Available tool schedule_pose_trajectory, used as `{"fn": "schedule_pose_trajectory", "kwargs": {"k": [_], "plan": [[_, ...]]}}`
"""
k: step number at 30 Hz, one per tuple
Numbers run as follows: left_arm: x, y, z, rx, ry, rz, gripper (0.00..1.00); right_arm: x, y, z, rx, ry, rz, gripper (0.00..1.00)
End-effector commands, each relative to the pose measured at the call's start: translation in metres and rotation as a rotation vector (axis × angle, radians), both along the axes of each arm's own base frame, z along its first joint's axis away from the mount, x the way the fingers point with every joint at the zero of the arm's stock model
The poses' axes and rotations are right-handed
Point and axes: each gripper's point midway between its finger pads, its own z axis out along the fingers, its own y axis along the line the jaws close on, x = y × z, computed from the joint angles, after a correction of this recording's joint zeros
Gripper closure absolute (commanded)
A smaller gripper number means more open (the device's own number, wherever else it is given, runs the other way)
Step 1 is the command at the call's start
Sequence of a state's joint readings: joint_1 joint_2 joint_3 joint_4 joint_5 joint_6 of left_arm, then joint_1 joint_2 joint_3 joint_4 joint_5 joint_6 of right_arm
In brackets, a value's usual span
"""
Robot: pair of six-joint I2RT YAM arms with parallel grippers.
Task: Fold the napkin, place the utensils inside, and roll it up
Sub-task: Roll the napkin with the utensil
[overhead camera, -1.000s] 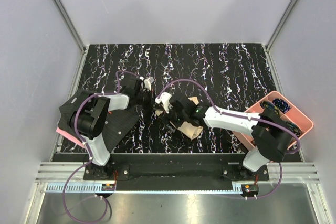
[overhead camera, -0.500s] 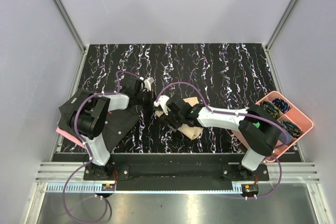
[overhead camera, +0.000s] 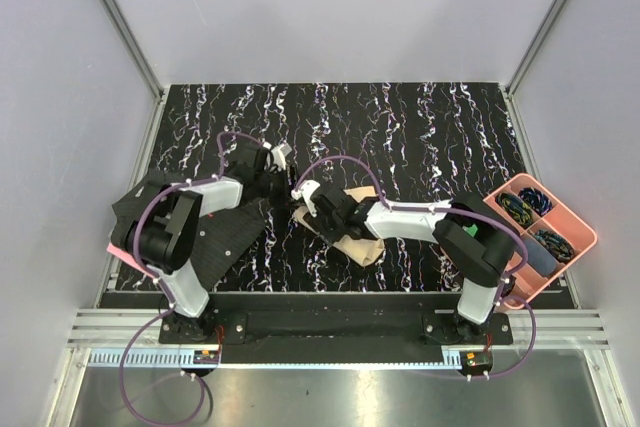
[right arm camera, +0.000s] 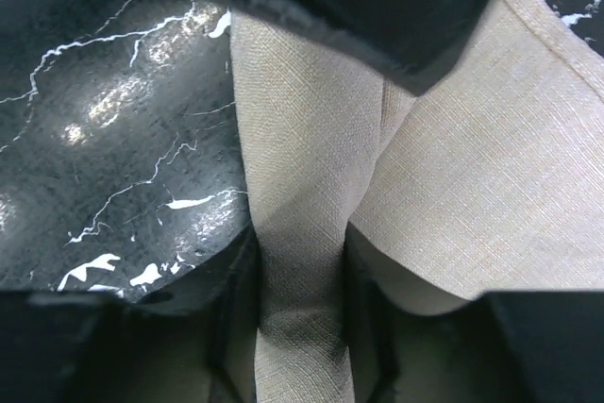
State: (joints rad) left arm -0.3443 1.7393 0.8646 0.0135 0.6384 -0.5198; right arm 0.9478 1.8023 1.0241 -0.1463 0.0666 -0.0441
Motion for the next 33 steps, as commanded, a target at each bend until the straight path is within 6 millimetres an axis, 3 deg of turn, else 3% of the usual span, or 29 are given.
{"fn": "schedule_pose_trajectory", "kwargs": {"k": [1, 5, 8, 13, 18, 27, 30, 33], "plan": [[0.023, 0.021, 0.033, 0.015, -0.137, 0.084, 0.39, -0.022, -0.010, -0.022, 0.016, 0.173, 0.013, 0.62], [0.025, 0.045, 0.033, 0.043, -0.178, 0.165, 0.35, -0.024, -0.009, -0.010, 0.161, 0.282, 0.055, 0.66], [0.022, 0.045, 0.043, 0.008, -0.253, 0.166, 0.35, -0.029, -0.005, -0.003, 0.248, 0.360, 0.097, 0.67], [0.011, 0.038, 0.055, -0.059, -0.322, 0.115, 0.35, -0.042, 0.005, 0.004, 0.373, 0.512, 0.159, 0.68], [-0.001, 0.028, 0.053, -0.103, -0.343, 0.061, 0.36, -0.046, 0.009, 0.005, 0.468, 0.634, 0.196, 0.68], [-0.019, 0.012, 0.042, -0.130, -0.324, -0.010, 0.42, -0.037, 0.006, 0.005, 0.566, 0.737, 0.200, 0.68], [-0.022, 0.003, 0.039, -0.154, -0.317, -0.031, 0.46, -0.035, 0.006, 0.001, 0.572, 0.754, 0.199, 0.68], [-0.022, -0.003, 0.034, -0.158, -0.298, -0.046, 0.59, -0.034, 0.005, -0.002, 0.570, 0.763, 0.189, 0.68]]}}
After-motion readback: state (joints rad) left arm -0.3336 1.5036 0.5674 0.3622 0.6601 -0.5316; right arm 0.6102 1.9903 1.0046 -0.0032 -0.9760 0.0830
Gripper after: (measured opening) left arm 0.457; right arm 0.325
